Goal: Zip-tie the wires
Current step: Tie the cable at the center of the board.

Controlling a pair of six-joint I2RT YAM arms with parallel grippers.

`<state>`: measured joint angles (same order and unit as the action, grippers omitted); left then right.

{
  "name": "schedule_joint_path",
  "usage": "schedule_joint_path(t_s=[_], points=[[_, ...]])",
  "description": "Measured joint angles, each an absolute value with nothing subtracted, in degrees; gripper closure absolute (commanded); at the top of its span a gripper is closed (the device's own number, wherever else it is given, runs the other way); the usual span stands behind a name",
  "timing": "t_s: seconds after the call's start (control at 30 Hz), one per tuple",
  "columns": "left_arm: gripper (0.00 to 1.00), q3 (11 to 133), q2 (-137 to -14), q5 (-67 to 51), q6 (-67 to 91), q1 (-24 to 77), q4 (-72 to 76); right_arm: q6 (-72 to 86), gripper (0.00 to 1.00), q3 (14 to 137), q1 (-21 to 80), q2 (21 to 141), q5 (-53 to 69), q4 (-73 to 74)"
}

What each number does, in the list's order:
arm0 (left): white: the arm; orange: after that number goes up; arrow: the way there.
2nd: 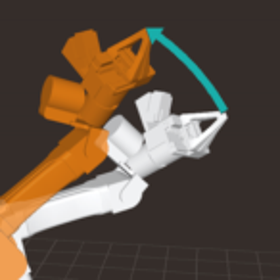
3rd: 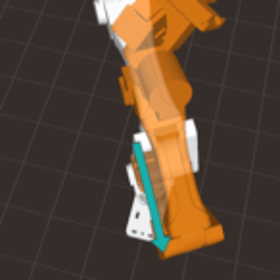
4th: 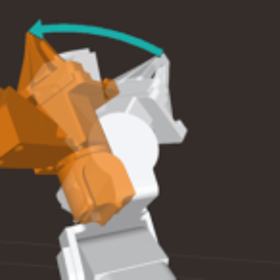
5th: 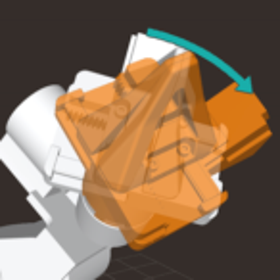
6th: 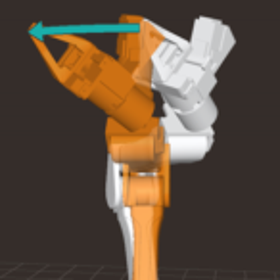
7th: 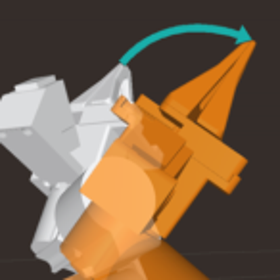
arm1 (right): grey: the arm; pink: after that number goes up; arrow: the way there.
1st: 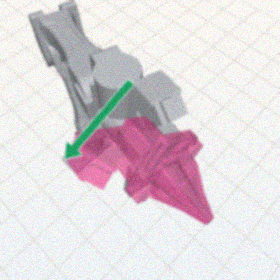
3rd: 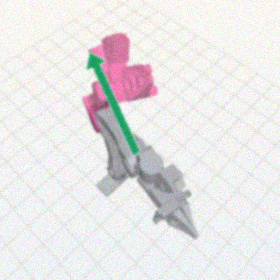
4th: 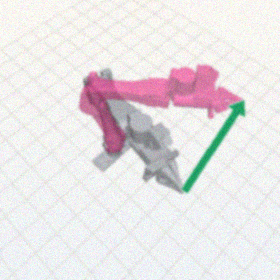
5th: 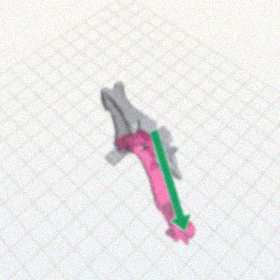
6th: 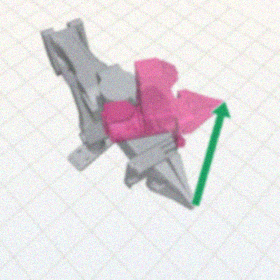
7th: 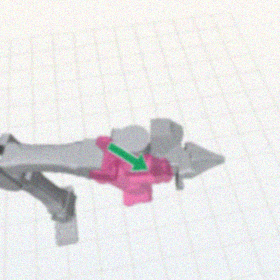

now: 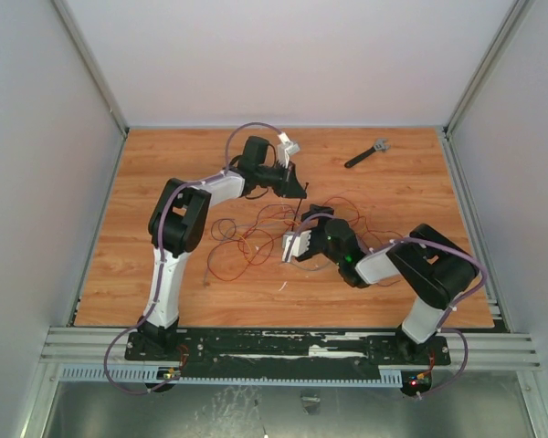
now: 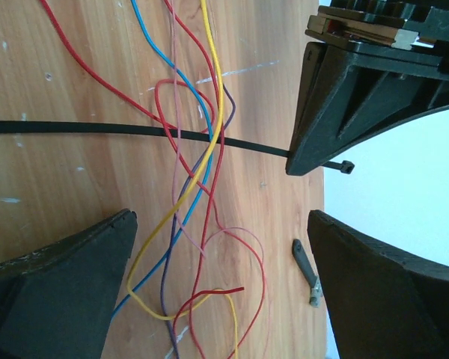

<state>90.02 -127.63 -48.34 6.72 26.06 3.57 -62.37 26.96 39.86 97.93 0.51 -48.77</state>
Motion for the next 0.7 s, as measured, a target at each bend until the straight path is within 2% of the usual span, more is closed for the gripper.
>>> schedule_joint_path(t_s=[0.7], points=[[1.00, 90.32, -127.94, -48.56, 6.92, 26.09, 3.49, -71.07, 0.01, 28.67, 42.06, 105.19, 1.85, -57.67]])
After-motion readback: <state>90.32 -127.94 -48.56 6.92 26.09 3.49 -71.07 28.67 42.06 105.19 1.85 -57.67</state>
